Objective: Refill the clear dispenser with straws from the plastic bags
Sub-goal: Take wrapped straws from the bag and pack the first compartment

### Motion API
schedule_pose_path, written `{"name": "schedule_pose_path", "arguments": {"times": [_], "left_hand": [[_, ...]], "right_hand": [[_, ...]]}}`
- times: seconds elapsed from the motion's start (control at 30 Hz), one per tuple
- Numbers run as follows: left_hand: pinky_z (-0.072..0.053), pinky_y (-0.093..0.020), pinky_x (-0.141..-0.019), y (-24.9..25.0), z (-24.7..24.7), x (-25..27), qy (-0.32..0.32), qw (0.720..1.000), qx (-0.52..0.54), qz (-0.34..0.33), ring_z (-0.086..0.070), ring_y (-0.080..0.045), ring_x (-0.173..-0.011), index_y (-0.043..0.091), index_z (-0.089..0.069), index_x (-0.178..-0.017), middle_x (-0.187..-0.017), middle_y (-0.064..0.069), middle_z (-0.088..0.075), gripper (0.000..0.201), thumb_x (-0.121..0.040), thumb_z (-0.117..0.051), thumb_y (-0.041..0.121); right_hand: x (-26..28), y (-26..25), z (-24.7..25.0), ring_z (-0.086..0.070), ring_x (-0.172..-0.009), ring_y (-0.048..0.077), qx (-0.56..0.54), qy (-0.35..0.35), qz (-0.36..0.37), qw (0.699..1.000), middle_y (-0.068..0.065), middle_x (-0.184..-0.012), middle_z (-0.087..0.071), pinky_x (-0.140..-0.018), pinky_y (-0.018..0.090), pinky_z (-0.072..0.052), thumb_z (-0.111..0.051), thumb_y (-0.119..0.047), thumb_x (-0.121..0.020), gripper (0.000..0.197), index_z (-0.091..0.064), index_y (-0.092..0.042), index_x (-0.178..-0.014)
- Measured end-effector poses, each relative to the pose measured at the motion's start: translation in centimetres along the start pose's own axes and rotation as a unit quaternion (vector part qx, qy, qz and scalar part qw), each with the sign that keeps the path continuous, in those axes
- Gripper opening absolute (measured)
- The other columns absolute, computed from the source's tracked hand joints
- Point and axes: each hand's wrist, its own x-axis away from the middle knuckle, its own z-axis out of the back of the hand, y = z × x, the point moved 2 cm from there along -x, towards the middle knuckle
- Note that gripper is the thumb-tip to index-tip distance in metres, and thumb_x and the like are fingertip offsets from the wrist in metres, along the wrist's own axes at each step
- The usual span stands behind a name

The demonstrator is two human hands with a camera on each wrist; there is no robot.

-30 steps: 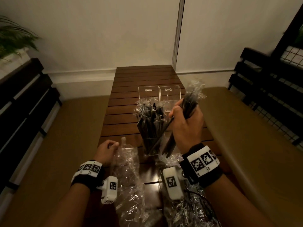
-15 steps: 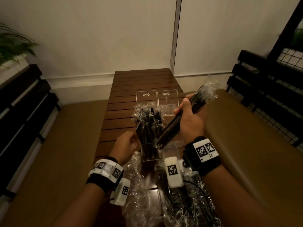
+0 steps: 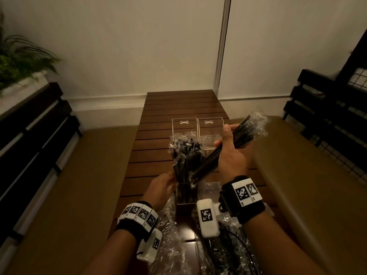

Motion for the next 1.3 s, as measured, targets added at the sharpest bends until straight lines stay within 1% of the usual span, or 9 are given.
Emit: {"name": "schedule_pose_path", "arguments": {"times": [0.2,0.4,0.57,0.7,0.8,0.9,1.07,1.17,1.3], "left_hand": [[-0.053,-0.030,-0.084,-0.9,-0.2,-0.6,-0.020,0.999,-0.028,-0.006,-0.061,-0.009,-0.096,0.038,-0.057,-0.119,-0.106,0.006,-0.063,0.027,-0.096,-0.055,0.024],[-0.053,-0.032,-0.087,-1.5,-0.1,-1.1,-0.039,0.998,-0.046,-0.005,-0.061,-0.012,-0.099,0.033,-0.059,-0.122,-0.108,0.004,-0.062,0.027,-0.095,-0.056,0.027],[-0.054,-0.037,-0.090,-1.4,0.0,-1.1,-0.042,0.998,-0.050,-0.015,-0.060,-0.013,-0.102,0.028,-0.061,-0.123,-0.111,0.002,-0.062,0.028,-0.096,-0.056,0.027],[-0.052,-0.033,-0.089,-1.2,0.0,-1.1,-0.032,0.998,-0.050,-0.011,-0.060,-0.014,-0.101,0.022,-0.064,-0.122,-0.109,-0.001,-0.062,0.027,-0.096,-0.057,0.024],[-0.051,-0.030,-0.085,-1.3,0.0,-0.9,-0.035,0.998,-0.061,-0.001,-0.059,-0.015,-0.099,0.020,-0.065,-0.117,-0.107,0.000,-0.060,0.024,-0.096,-0.056,0.025],[-0.051,-0.029,-0.086,-1.4,0.0,-1.0,-0.033,0.998,-0.055,-0.009,-0.059,-0.012,-0.100,0.024,-0.064,-0.119,-0.109,0.002,-0.061,0.024,-0.096,-0.056,0.026],[-0.051,-0.031,-0.087,-1.1,0.1,-1.1,-0.038,0.998,-0.057,-0.004,-0.059,-0.013,-0.100,0.026,-0.062,-0.123,-0.109,0.001,-0.061,0.027,-0.096,-0.055,0.026],[-0.047,-0.026,-0.083,-0.9,0.1,-1.0,-0.032,0.998,-0.056,-0.003,-0.058,-0.013,-0.098,0.025,-0.061,-0.124,-0.108,0.000,-0.060,0.028,-0.097,-0.055,0.024],[-0.043,-0.023,-0.080,-0.8,0.1,-1.0,-0.032,0.998,-0.053,-0.013,-0.057,-0.012,-0.094,0.026,-0.061,-0.123,-0.105,0.001,-0.059,0.027,-0.097,-0.054,0.024]], "right_hand": [[-0.4,0.3,-1.2,-0.060,-0.055,0.011,-0.025,-0.007,0.010,1.000,0.005,-0.068,-0.060,-0.061,0.026,-0.053,-0.066,-0.042,-0.085,0.034,-0.060,-0.012,-0.101],[-0.7,0.6,-2.0,-0.061,-0.056,0.019,-0.007,-0.004,0.048,0.999,0.000,-0.063,-0.062,-0.067,0.043,-0.057,-0.069,-0.031,-0.088,0.010,-0.062,-0.027,-0.082],[-1.1,1.4,-2.2,-0.062,-0.058,0.016,0.018,-0.010,0.051,0.998,-0.003,-0.060,-0.063,-0.069,0.037,-0.057,-0.070,-0.040,-0.083,0.015,-0.061,-0.028,-0.082],[-0.8,2.9,-1.9,-0.063,-0.057,0.011,0.051,-0.025,0.049,0.997,-0.005,-0.059,-0.062,-0.067,0.030,-0.055,-0.068,-0.032,-0.089,0.013,-0.060,-0.024,-0.083],[-0.5,3.8,-1.7,-0.066,-0.064,0.008,0.082,-0.048,0.040,0.995,-0.005,-0.063,-0.065,-0.072,0.029,-0.056,-0.067,-0.044,-0.085,0.023,-0.062,-0.022,-0.086],[-0.2,4.0,-2.2,-0.067,-0.070,0.002,0.106,-0.094,0.031,0.989,-0.004,-0.072,-0.067,-0.067,0.014,-0.052,-0.067,-0.040,-0.088,0.016,-0.062,-0.025,-0.084],[-0.3,3.9,-3.6,-0.070,-0.078,0.020,0.147,-0.140,0.047,0.978,0.001,-0.076,-0.070,-0.078,0.044,-0.059,-0.068,-0.039,-0.088,0.016,-0.065,-0.024,-0.083],[-0.4,4.0,-3.9,-0.070,-0.074,0.020,0.163,-0.141,0.047,0.976,0.001,-0.074,-0.069,-0.074,0.041,-0.060,-0.066,-0.042,-0.088,0.030,-0.067,-0.012,-0.087],[0.1,3.9,-4.2,-0.070,-0.070,0.016,0.157,-0.161,0.055,0.973,-0.003,-0.069,-0.068,-0.071,0.032,-0.058,-0.064,-0.054,-0.081,0.037,-0.068,-0.017,-0.086]]}}
